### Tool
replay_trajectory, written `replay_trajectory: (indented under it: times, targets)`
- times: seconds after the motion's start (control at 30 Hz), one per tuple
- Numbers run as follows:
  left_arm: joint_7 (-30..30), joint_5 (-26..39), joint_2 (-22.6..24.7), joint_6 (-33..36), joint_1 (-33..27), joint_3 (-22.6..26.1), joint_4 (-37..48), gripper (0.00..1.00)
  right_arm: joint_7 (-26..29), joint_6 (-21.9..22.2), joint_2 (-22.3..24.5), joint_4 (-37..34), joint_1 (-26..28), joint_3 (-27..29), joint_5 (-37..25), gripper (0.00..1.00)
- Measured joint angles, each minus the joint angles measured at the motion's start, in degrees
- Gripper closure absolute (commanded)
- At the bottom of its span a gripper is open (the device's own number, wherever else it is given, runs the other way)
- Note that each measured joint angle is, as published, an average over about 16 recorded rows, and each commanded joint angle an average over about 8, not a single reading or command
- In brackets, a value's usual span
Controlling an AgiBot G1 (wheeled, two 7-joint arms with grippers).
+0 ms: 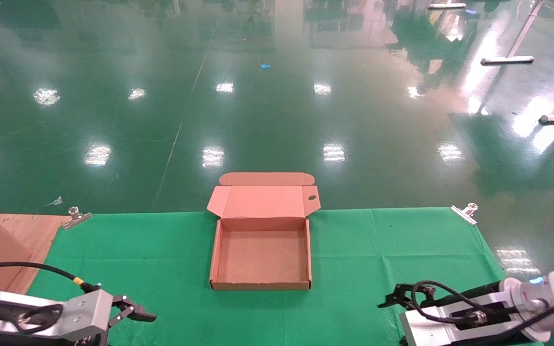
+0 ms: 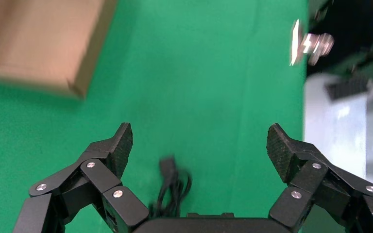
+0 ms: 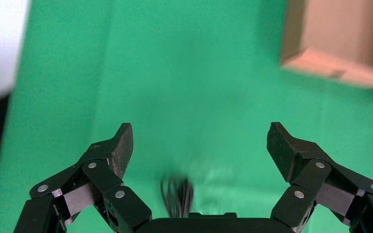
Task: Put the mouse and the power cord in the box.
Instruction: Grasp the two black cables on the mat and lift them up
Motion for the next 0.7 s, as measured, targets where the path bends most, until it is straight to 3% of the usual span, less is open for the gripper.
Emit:
replay_trajectory:
  times: [0.33, 0.7]
  targets:
    - [11.34, 12.62, 8.56, -5.17, -6.11, 6.98, 17.49, 0.00, -10.41, 5.20, -7.67, -17.05, 4.68, -6.49, -12.64, 0.00]
    - [20.06, 15.84, 14.02, -11.35, -8.11, 8.46, 29.98, 0.00, -19.82, 12.31, -13.61, -33.86, 7.51, -7.55, -14.86, 0.00]
